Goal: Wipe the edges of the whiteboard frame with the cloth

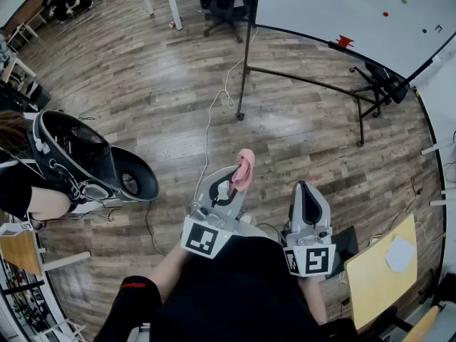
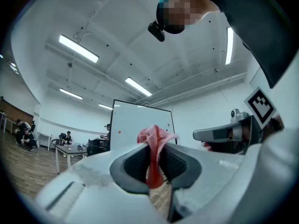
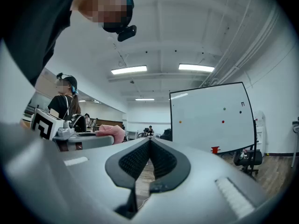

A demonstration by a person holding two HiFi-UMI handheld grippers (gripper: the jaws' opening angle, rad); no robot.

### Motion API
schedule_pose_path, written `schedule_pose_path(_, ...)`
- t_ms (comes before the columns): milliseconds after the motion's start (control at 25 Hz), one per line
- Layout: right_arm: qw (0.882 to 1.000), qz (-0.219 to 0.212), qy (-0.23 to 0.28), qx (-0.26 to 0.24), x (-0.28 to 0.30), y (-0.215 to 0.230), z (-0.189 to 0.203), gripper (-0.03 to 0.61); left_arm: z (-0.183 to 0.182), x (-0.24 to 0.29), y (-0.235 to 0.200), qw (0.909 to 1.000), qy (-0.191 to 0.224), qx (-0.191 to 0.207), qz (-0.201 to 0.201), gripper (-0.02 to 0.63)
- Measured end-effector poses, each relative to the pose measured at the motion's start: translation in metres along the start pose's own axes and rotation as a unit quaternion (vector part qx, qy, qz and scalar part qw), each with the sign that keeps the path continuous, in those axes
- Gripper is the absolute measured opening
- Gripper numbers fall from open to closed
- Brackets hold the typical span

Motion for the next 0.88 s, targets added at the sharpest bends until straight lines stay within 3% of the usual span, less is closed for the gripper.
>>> schedule_pose_path(200, 1.0, -0.009, -0.006, 0.011, 0.001, -0.009, 0.007, 0.0, 0.001, -0.006, 0.002, 1.0, -0.003, 0.003, 0.0, 0.048)
schedule_pose_path(520, 0.999, -0.024, -0.009, 0.02, 0.003, -0.019, 0.014, 0.0, 0.012, -0.017, -0.001, 0.9992, -0.023, -0.026, -0.018, 0.048)
schedule_pose_path(880, 0.999, -0.026, -0.022, 0.019, 0.021, -0.014, 0.023, 0.0, 0.016, 0.003, -0.01, 0.9997, -0.02, -0.012, 0.0, 0.048)
Point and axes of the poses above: the fingertips, and each gripper's own axes: x forward along the fingers, y to its right, z out of its underside, the point moved 4 cm from there along -x, backward along the fingers, and after that the axes turned 3 degrees about -z, right-handed, at the moved point
